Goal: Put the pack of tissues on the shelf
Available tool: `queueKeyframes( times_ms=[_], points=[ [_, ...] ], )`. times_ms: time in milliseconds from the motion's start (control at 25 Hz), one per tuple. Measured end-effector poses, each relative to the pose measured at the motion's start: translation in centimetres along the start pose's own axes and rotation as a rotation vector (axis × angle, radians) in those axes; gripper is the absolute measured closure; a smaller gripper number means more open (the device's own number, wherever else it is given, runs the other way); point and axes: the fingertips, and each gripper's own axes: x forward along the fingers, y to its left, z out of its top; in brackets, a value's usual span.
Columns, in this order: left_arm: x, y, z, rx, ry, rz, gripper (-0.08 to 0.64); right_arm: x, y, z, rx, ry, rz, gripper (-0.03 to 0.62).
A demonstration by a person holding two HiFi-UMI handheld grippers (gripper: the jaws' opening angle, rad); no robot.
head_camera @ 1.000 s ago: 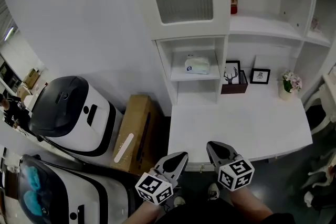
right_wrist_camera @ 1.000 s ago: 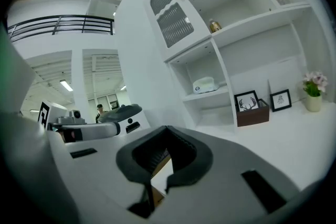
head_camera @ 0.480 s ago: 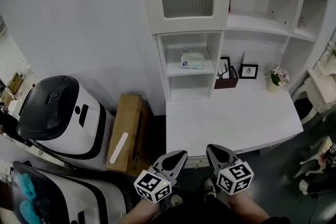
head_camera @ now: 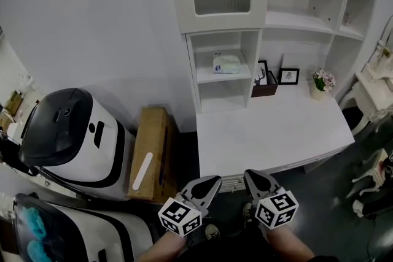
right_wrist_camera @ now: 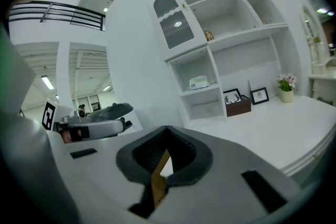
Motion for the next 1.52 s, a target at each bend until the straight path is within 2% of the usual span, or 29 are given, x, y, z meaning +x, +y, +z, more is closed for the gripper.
queueKeyframes(
  times_ms=[440, 1520],
  points=[
    [-1.7, -0.3, -0.7, -0.003, 0.005, -0.027, 0.557, -0.8, 1.7, -1.4, 0.015, -0.001, -0.022, 0.588],
    [-2.5, 1.2, -0.5, -0.013, -0.011, 0.001, 0.557, 0.6, 2.8, -1.2, 0.003, 0.006, 0.004, 0.589]
  ],
)
